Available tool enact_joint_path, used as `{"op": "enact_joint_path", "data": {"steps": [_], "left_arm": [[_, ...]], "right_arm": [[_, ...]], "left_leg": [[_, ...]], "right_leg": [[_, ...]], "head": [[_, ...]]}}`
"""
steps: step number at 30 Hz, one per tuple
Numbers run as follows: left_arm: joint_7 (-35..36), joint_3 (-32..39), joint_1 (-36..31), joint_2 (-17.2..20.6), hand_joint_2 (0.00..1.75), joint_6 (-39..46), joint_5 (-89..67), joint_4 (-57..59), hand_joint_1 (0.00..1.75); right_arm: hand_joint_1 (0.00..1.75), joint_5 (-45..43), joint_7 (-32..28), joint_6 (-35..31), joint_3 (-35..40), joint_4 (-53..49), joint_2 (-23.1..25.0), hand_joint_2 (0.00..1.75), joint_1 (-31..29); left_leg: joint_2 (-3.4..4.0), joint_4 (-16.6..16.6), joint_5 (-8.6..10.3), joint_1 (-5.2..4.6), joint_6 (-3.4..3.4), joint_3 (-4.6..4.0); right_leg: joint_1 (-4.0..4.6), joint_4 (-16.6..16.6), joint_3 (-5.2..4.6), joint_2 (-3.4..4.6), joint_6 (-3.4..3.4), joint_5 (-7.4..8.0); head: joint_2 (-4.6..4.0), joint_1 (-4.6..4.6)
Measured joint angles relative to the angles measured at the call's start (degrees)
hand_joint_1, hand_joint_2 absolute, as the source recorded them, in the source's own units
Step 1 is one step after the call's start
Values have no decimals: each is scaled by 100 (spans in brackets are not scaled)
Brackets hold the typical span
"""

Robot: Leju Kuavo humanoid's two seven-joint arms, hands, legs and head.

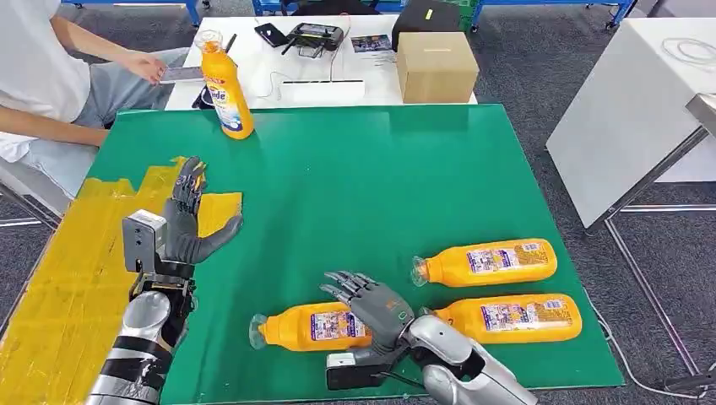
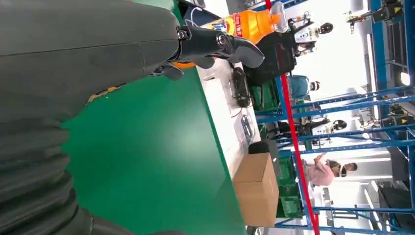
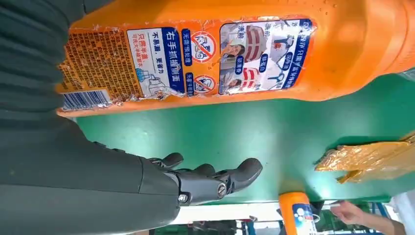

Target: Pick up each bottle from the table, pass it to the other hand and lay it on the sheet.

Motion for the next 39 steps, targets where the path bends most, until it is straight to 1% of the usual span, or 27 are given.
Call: {"op": "enact_joint_path", "data": {"steps": [15, 24, 32, 39], "left_arm": [[48, 0, 24, -4, 175, -9, 74, -4, 0], [92, 0, 35, -9, 175, -28, 72, -20, 0], [118, 0, 41, -17, 175, -44, 72, -24, 0], [140, -22, 27, -35, 175, -83, 81, -24, 0]], "right_arm": [[0, 780, 527, -337, 4, 192, 11, 175, -85], [0, 1051, 734, -466, -197, 463, 173, 175, -131], [0, 1047, 802, -457, -376, 800, 337, 175, -263], [0, 793, 771, -238, -472, 1403, 522, 175, -526]], "left_leg": [[-1, 0, 0, 0, 0, 0], [-1, 0, 0, 0, 0, -1], [-1, 0, 0, 0, 0, -1], [0, 0, 0, 0, 0, 0]], "right_leg": [[0, 0, 1, 0, 0, 0], [0, 1, 1, 0, 0, 0], [0, 1, 1, 0, 0, 0], [0, 1, 0, 0, 0, 0]], "head": [[0, 0], [0, -2], [0, 0], [0, 0]]}}
